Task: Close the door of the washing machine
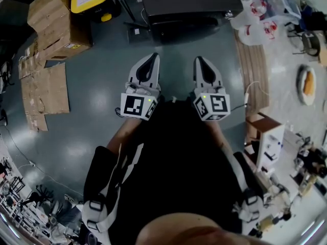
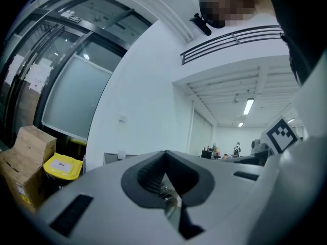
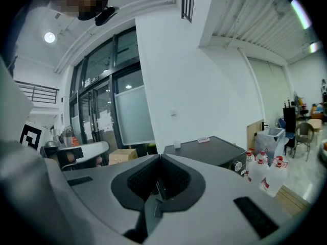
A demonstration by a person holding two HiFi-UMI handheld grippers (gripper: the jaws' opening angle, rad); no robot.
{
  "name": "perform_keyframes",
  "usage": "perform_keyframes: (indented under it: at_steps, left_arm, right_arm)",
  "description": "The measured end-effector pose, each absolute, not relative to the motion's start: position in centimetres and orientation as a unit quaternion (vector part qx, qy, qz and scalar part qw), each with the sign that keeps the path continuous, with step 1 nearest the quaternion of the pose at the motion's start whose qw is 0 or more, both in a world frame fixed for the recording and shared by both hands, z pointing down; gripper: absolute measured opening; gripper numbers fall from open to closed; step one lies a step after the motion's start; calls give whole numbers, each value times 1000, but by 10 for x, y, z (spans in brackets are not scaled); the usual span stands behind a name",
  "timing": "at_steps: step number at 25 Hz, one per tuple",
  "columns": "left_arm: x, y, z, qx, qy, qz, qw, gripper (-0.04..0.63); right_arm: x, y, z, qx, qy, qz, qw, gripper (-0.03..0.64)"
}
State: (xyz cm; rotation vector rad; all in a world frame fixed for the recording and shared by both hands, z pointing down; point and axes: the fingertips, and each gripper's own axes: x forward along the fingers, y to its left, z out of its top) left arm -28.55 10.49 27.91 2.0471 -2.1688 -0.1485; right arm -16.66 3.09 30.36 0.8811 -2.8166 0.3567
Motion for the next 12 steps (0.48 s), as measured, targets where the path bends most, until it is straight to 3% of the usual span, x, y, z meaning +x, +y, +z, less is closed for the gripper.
perform_keyframes:
  at_steps: [12]
  left_arm:
    - [-282, 101, 280, 686, -722, -52, 76, 5]
  right_arm:
    - [-167, 30, 307, 296, -944, 125, 81, 8]
